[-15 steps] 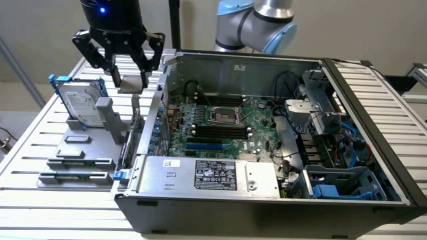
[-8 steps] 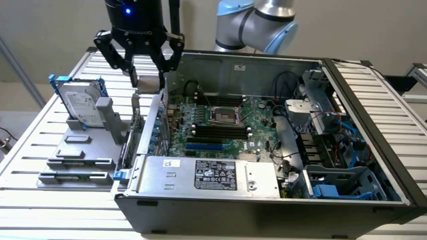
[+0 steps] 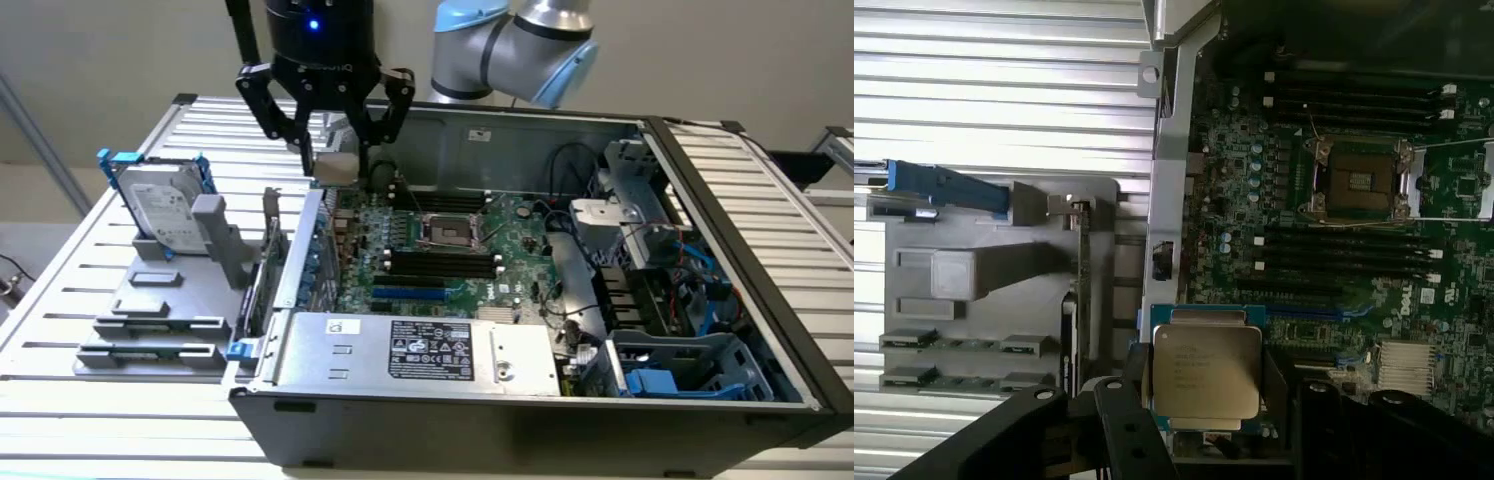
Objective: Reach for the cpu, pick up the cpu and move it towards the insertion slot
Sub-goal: 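Pick up the cpu and move it towards the insertion slot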
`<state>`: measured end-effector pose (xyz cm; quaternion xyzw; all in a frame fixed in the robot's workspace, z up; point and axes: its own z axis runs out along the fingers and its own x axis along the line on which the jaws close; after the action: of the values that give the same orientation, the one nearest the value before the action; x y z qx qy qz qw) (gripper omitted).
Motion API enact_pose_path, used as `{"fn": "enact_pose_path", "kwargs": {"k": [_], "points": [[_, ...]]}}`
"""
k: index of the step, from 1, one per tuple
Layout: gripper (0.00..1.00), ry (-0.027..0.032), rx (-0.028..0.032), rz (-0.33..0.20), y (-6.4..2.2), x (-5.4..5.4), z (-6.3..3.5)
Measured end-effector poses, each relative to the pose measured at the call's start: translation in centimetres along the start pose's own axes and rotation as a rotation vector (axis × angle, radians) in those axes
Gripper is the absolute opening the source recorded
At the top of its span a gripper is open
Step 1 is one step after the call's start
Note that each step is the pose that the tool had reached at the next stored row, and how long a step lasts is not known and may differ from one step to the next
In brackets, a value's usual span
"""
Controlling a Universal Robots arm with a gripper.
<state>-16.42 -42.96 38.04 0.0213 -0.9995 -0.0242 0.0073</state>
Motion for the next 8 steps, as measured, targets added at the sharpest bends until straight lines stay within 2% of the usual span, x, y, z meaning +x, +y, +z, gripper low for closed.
{"fn": "enact_pose_path", "kwargs": {"k": [8], "points": [[0.55,-0.0001,-0.0003,0.000,-0.08,-3.6,-0.05]]}}
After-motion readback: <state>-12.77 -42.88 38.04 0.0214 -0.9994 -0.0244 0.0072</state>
